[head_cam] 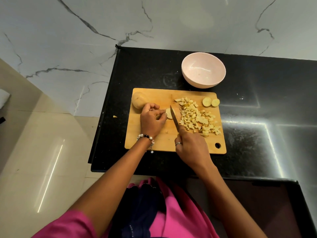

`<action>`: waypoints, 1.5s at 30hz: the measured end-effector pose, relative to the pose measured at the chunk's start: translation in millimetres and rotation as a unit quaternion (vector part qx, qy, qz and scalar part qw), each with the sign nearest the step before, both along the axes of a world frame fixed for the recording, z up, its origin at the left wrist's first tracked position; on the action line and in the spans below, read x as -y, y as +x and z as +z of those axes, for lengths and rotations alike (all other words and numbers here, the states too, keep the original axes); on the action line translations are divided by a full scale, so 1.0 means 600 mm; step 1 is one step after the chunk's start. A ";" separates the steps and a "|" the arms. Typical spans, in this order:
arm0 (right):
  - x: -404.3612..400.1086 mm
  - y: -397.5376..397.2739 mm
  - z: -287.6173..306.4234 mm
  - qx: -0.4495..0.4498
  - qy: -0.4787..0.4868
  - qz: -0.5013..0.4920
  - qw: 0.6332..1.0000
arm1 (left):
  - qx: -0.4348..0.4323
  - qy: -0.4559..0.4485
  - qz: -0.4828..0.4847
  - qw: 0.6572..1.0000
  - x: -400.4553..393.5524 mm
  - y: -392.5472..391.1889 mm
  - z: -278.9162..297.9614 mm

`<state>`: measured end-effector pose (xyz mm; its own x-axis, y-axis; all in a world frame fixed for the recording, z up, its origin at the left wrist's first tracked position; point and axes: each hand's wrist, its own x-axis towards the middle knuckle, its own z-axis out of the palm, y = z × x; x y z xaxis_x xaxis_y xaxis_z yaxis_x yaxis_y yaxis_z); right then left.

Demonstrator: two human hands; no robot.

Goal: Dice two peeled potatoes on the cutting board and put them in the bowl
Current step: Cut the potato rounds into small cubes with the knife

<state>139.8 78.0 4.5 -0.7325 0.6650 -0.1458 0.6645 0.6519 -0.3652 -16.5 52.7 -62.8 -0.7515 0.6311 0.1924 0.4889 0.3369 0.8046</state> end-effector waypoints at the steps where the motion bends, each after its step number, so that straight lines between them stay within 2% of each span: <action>1: -0.007 -0.002 -0.002 -0.017 0.001 -0.006 1.000 | -0.002 0.001 0.005 1.000 -0.001 0.002 0.002; 4: -0.024 -0.003 -0.009 -0.046 0.013 -0.031 0.998 | -0.044 -0.049 0.034 0.997 -0.011 0.014 0.008; 8: -0.033 0.003 -0.011 -0.063 0.012 -0.050 0.997 | -0.109 -0.223 0.094 0.964 -0.033 0.047 0.023; 12: -0.037 0.011 -0.014 -0.068 0.007 -0.054 0.996 | -0.127 -0.269 0.103 0.949 -0.044 0.054 0.033; 20: -0.036 0.006 -0.019 -0.044 0.008 -0.030 0.999 | -0.046 -0.261 -0.034 0.964 -0.033 0.010 0.053; 29: -0.035 0.002 -0.024 0.082 0.085 -0.008 0.993 | -0.072 -0.279 -0.107 0.952 -0.026 -0.009 0.060; 36: -0.038 0.006 -0.028 0.070 0.073 0.007 0.995 | -0.110 -0.279 -0.112 0.947 -0.032 -0.004 0.055; 45: -0.028 -0.007 -0.029 0.036 0.061 -0.018 0.997 | -0.075 -0.269 -0.161 0.946 -0.041 -0.029 0.064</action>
<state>135.4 95.0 -13.2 -0.6983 0.7067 -0.1143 0.7102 0.6638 -0.2346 -34.0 77.6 -24.6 -0.4924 0.8602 -0.1326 0.7319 0.4916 0.4719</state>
